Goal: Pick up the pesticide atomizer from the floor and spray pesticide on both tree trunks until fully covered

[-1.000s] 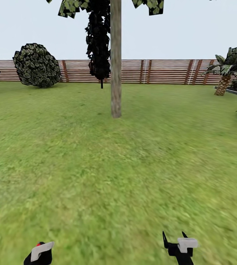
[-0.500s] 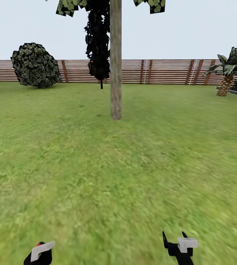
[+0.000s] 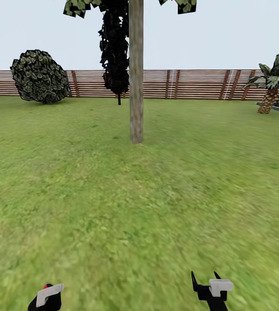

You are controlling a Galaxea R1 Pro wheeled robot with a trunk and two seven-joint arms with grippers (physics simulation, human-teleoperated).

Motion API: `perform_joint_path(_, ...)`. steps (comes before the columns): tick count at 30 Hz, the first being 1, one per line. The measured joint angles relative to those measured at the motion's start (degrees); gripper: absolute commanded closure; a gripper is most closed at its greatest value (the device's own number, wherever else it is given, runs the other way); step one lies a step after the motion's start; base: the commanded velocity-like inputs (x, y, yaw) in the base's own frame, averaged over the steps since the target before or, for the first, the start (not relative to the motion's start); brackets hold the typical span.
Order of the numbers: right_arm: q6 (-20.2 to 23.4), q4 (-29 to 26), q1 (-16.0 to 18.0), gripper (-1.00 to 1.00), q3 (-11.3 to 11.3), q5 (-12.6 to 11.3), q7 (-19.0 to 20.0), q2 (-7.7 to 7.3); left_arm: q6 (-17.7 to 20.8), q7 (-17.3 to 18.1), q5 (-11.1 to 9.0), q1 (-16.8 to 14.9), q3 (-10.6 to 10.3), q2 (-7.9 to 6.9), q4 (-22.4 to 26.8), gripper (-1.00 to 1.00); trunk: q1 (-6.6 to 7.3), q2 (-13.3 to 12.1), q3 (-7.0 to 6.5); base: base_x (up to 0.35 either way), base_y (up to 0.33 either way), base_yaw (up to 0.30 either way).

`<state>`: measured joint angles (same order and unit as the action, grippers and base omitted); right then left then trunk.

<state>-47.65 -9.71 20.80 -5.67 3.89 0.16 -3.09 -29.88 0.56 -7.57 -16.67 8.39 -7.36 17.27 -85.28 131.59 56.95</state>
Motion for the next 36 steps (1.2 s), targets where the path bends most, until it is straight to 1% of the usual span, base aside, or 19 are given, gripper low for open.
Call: perform_joint_path(36,0.0,0.0,0.0,-1.0,0.0,0.0,0.0,0.0,0.0,0.0,0.0,0.0,0.0,0.0,0.0,1.0,0.0,0.0,0.0,0.339,0.0,0.0)
